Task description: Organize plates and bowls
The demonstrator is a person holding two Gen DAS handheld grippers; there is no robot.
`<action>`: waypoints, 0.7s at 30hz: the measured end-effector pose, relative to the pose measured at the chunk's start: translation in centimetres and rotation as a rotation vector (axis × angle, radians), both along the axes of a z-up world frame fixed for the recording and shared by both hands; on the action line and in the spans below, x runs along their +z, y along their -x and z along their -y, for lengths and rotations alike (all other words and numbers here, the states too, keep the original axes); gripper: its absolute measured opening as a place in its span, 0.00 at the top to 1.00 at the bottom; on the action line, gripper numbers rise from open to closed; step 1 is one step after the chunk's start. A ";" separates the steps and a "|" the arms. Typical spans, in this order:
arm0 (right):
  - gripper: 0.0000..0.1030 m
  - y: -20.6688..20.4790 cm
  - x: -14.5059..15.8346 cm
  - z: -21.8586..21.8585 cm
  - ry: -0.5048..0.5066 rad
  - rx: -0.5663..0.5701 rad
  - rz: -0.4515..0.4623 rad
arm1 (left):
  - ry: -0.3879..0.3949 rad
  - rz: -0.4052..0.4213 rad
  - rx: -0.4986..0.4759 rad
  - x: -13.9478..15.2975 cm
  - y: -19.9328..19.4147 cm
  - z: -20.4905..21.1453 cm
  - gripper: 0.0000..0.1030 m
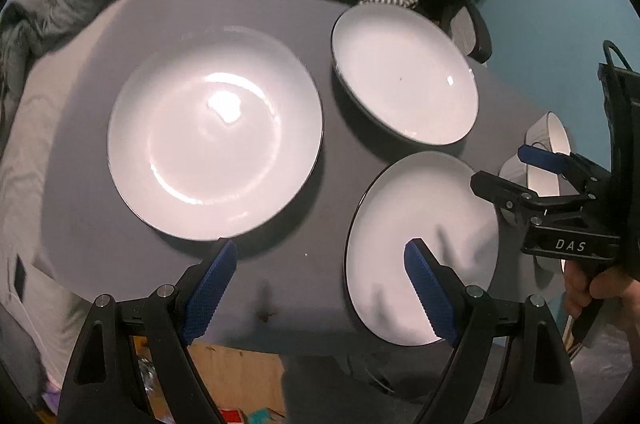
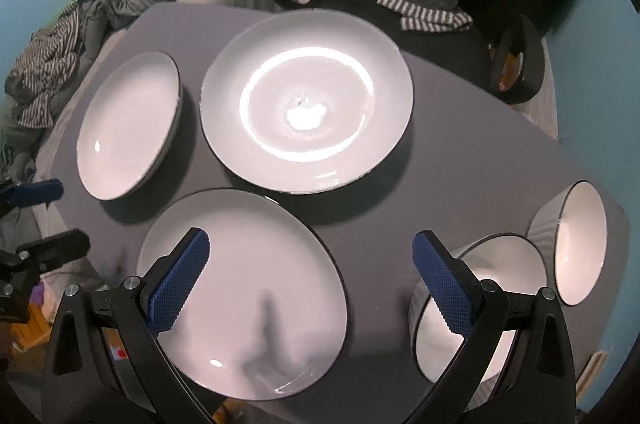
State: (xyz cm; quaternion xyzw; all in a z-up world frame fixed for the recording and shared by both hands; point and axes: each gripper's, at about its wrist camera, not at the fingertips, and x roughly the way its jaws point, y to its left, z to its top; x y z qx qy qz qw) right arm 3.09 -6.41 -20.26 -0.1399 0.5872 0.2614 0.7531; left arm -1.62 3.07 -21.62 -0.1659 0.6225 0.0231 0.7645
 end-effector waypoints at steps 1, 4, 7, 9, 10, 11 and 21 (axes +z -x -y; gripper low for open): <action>0.02 0.0 -0.3 0.0 0.000 0.001 -0.006 | 0.000 -0.006 0.002 -0.4 0.0 0.0 0.15; 0.06 -0.1 -1.1 0.1 -0.007 -0.003 -0.033 | -0.005 -0.024 -0.007 -1.3 0.2 0.3 0.15; 0.07 -0.1 -2.0 0.5 -0.010 -0.010 -0.058 | -0.008 -0.024 -0.020 -1.6 0.1 0.7 0.15; 0.10 -0.1 -2.5 0.6 -0.010 -0.008 -0.068 | -0.018 -0.025 -0.031 -2.2 0.1 1.0 0.15; 0.12 0.0 -2.6 0.5 -0.009 -0.005 -0.071 | -0.018 -0.033 -0.032 -2.4 0.0 1.0 0.16; 0.13 0.0 -2.7 0.5 -0.007 0.001 -0.075 | -0.012 -0.047 -0.032 -2.7 0.0 1.0 0.20; 0.29 1.3 -3.9 -0.2 0.001 0.106 -0.115 | 0.041 -0.110 -0.028 -4.9 0.1 1.7 0.37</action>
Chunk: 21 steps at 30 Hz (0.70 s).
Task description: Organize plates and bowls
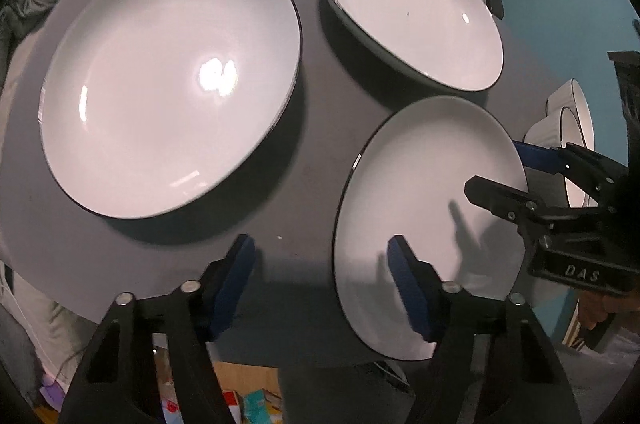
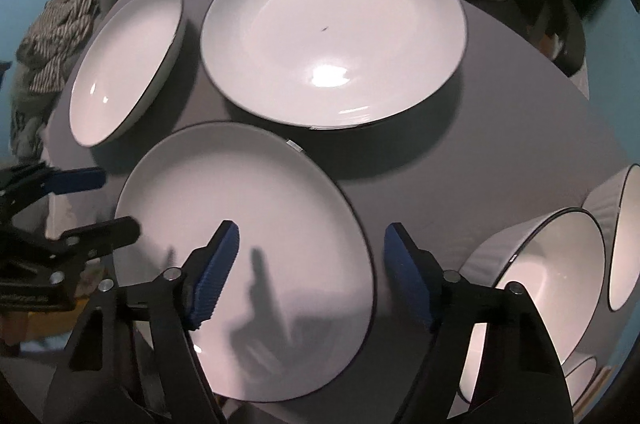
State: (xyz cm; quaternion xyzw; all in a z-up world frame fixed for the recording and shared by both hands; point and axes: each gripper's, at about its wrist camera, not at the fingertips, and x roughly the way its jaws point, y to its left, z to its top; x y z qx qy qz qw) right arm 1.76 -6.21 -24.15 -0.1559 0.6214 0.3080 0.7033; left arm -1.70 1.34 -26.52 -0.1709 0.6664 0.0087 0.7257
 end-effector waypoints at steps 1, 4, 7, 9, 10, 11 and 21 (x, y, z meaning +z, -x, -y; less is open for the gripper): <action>0.29 0.1 0.0 0.0 0.002 0.007 0.000 | 0.003 -0.005 0.002 0.0 -0.1 -0.2 0.38; 0.31 0.4 0.1 0.2 -0.003 0.029 -0.001 | 0.013 -0.011 0.015 0.0 -0.1 -0.4 0.40; 0.32 0.4 0.1 0.2 -0.006 0.053 -0.006 | 0.013 -0.020 0.029 -0.4 -0.1 -0.3 0.40; 0.32 0.1 0.2 0.3 -0.022 0.049 -0.006 | 0.013 -0.023 0.037 -0.3 0.0 -0.7 0.40; 0.32 -0.2 0.4 0.2 -0.030 0.042 -0.003 | 0.012 -0.024 0.040 -0.3 0.0 -0.6 0.40; 0.32 -0.7 0.4 0.2 -0.033 0.036 0.004 | 0.012 -0.026 0.044 -0.4 0.1 -0.7 0.40; 0.37 -2.0 1.6 0.2 -0.031 0.028 0.063 | 0.017 -0.031 0.053 -0.8 -0.5 -0.7 0.40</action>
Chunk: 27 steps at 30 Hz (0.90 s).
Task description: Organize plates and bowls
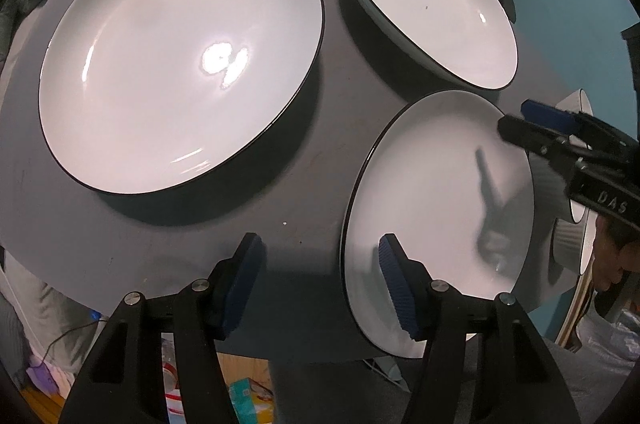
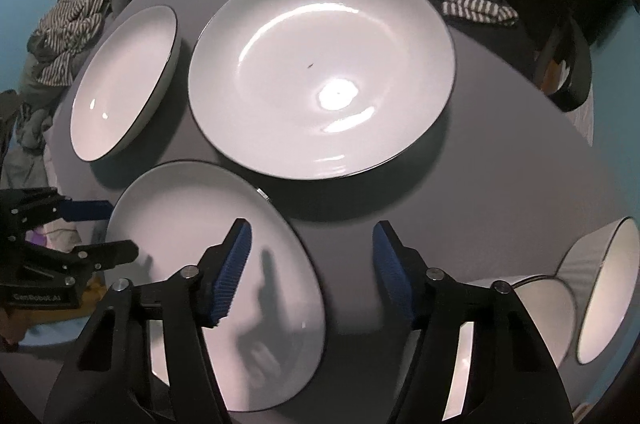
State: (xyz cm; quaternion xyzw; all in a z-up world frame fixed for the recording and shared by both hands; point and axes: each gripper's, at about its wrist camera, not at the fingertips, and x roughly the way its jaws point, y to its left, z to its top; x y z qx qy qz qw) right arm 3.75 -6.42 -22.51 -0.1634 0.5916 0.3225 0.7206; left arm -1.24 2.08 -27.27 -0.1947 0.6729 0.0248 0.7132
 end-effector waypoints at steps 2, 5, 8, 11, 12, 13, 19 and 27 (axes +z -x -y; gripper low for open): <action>0.37 0.1 0.6 0.0 -0.012 -0.001 0.026 | 0.003 0.000 0.002 0.0 0.0 -0.3 0.40; 0.37 0.5 1.3 -0.3 -0.034 0.017 0.063 | 0.008 -0.004 0.006 -0.4 -0.1 -0.3 0.40; 0.38 0.8 1.3 -0.9 -0.045 0.055 0.070 | 0.012 -0.004 0.005 -0.4 -0.1 -0.2 0.40; 0.45 1.3 0.5 -1.9 -0.023 0.096 0.054 | 0.015 -0.002 0.000 -0.4 -0.1 -0.9 0.40; 0.47 1.5 -0.2 -2.2 -0.006 0.108 0.039 | 0.016 -0.001 -0.002 -0.5 -0.2 -1.1 0.40; 0.49 1.4 -0.6 -2.3 0.004 0.114 0.027 | 0.018 -0.002 -0.004 -0.3 -0.4 -1.6 0.40; 0.56 1.5 -2.5 -2.3 0.052 0.089 -0.039 | 0.022 0.003 -0.012 -0.5 -0.7 -2.3 0.40; 0.66 1.3 -2.6 -1.6 0.070 0.053 -0.082 | 0.037 -0.017 -0.016 -0.8 -0.4 -2.7 0.40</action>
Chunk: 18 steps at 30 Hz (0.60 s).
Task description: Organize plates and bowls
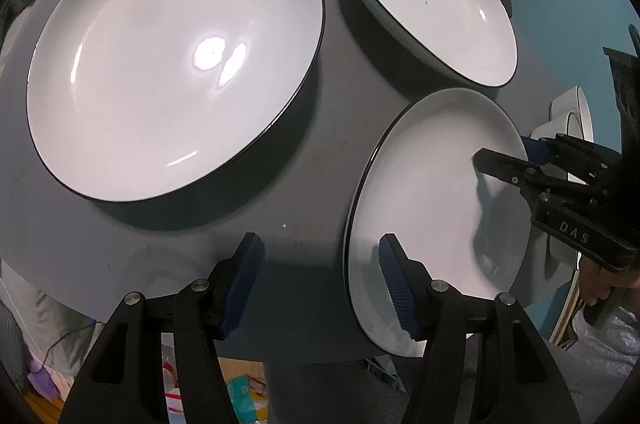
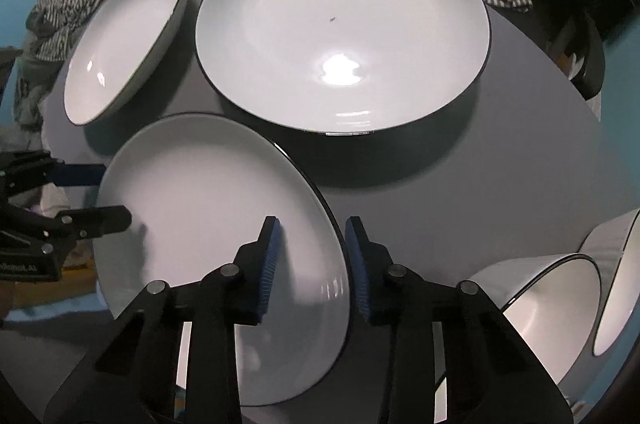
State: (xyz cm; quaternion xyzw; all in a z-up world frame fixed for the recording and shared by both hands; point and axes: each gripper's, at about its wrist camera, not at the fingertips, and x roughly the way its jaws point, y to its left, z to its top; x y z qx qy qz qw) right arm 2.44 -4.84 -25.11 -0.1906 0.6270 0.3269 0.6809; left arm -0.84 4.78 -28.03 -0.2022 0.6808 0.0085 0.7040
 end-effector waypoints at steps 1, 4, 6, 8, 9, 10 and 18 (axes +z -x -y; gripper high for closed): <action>0.66 -0.1 0.0 0.0 0.002 -0.005 -0.005 | 0.001 -0.001 0.001 -0.1 0.0 -0.1 0.40; 0.68 -0.3 -0.1 0.0 0.003 -0.027 -0.022 | 0.002 -0.004 0.008 -0.1 0.0 -0.7 0.40; 0.70 -0.2 -0.3 0.3 -0.008 -0.055 -0.054 | 0.004 -0.006 0.014 0.0 0.4 -1.0 0.40; 0.72 -0.3 -0.5 0.8 -0.025 -0.086 -0.086 | 0.008 -0.011 0.024 0.0 0.6 -1.4 0.40; 0.73 -0.1 -0.5 1.0 -0.033 -0.107 -0.100 | 0.010 -0.016 0.029 0.0 0.9 -1.4 0.40; 0.73 0.0 -0.6 1.3 -0.041 -0.132 -0.111 | 0.012 -0.018 0.032 -0.2 0.9 -0.9 0.40; 0.78 0.5 -1.5 3.8 -0.118 -0.280 -0.223 | 0.033 -0.023 0.025 -0.4 1.1 -0.2 0.40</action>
